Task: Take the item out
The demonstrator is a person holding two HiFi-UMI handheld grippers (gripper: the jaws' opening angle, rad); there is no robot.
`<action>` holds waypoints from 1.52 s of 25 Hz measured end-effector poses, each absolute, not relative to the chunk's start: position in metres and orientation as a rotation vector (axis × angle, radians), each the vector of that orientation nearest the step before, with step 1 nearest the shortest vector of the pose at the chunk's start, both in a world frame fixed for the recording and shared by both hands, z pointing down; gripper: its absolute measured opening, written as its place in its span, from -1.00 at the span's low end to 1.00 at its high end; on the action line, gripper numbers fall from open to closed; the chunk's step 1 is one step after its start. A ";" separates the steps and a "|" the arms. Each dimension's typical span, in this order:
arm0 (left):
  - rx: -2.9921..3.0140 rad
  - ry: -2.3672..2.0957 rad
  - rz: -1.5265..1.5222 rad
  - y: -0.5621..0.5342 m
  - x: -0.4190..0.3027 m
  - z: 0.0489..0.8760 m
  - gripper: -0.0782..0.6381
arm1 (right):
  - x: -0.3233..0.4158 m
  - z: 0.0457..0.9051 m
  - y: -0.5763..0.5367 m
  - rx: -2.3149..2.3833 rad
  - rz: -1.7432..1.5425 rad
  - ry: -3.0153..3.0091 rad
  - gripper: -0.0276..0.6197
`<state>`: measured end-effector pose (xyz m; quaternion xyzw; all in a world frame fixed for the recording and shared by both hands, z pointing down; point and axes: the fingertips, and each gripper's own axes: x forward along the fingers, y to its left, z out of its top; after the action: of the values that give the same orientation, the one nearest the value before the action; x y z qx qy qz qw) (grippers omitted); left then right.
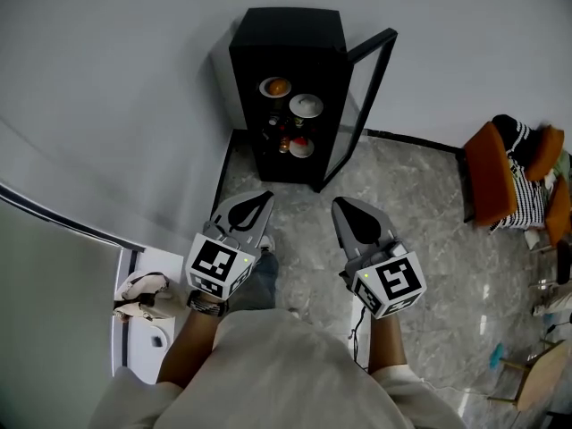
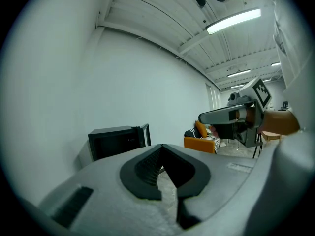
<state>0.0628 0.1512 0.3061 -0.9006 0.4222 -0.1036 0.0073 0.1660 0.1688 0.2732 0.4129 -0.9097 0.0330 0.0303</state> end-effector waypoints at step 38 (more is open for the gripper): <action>-2.869 1.237 -0.408 -0.165 -0.013 0.340 -0.77 | 0.101 0.344 -0.168 1.361 -0.029 -2.394 -0.83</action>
<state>-0.0130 -0.1647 0.3399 -0.9106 0.3925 -0.1294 -0.0044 0.1006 -0.1682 0.3438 0.4850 -0.8529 -0.0103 0.1927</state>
